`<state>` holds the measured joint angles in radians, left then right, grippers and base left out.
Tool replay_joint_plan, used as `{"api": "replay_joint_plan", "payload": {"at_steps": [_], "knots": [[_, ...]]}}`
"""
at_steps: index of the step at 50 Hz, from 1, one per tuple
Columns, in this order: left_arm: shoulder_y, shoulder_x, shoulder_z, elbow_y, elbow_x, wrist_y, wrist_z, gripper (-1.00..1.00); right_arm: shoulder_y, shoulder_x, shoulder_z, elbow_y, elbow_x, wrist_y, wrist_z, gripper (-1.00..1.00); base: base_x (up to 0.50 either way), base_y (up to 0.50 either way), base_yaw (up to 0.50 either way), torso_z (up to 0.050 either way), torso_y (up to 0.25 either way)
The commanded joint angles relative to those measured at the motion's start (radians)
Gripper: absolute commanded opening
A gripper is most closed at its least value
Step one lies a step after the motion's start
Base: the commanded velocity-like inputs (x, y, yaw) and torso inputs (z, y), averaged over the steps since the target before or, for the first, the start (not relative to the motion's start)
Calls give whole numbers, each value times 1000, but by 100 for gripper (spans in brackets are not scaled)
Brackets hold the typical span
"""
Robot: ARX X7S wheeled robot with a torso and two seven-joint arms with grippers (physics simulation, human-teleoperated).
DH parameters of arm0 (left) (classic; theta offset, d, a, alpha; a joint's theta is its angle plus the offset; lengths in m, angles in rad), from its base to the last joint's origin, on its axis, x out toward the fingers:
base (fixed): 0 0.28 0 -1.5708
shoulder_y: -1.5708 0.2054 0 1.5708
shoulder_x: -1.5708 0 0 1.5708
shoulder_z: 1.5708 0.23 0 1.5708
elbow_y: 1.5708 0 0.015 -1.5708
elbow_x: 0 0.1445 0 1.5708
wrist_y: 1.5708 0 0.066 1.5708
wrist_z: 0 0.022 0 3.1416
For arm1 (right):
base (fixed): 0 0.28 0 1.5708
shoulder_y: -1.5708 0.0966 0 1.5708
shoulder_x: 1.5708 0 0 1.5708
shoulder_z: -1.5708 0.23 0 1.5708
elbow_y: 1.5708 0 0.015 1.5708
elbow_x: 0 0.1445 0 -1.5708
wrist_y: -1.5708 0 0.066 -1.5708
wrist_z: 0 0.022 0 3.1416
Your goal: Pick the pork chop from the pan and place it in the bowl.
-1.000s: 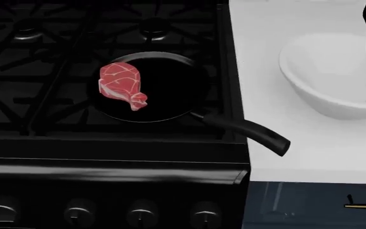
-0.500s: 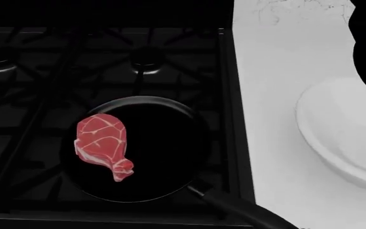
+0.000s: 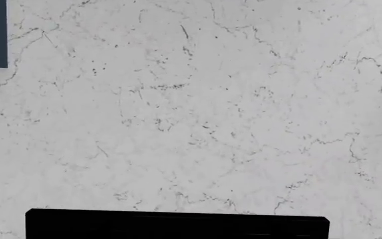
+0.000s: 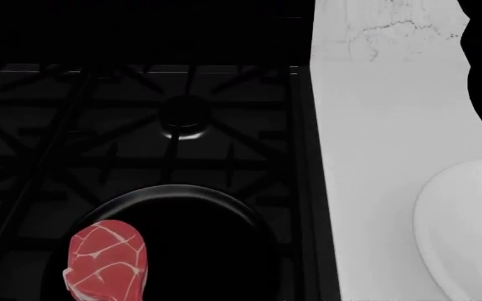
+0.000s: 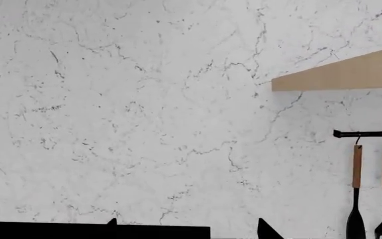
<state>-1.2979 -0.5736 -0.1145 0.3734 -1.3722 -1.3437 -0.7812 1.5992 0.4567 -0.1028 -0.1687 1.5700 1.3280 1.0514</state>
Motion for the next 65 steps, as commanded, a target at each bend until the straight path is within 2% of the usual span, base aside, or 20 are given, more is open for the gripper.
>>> {"api": "replay_joint_plan", "payload": {"at_steps": [1,6,9,14,17,21,25,27,33,45,65], "knots": [[6,-12,7,3,1,12,4,100,-5,3,-2,3,29,-7,28,100,0,0,0,0,0],[18,-20,3,5,3,22,10,100,25,-17,-31,32,114,18,108,100,0,0,0,0,0],[24,-25,0,7,0,25,9,100,50,-47,-69,73,266,10,243,100,0,0,0,0,0],[26,-26,-4,5,-5,31,4,100,83,-109,-153,100,496,-51,381,100,0,0,0,0,0],[33,-27,-3,7,-3,35,5,100,95,-138,-206,113,543,-74,425,100,0,0,0,0,0],[34,-37,-10,9,-14,33,-5,100,105,-179,-298,121,679,-168,508,100,0,0,0,0,0],[40,-41,-10,5,-8,40,-4,100,161,-159,-496,84,805,-309,515,100,0,0,0,0,0],[45,-42,-11,6,-4,45,-2,100,159,-167,-543,58,869,-388,513,100,0,0,0,0,0],[59,-45,-2,9,10,57,16,100,130,-197,-657,-28,904,-532,506,100,0,0,0,0,0],[82,-61,-6,17,15,71,19,100,71,-278,-811,-119,891,-709,502,100,0,0,0,0,0],[128,-89,-8,23,34,95,36,100,96,-281,-993,-246,904,-853,497,100,0,0,0,0,0]]}}
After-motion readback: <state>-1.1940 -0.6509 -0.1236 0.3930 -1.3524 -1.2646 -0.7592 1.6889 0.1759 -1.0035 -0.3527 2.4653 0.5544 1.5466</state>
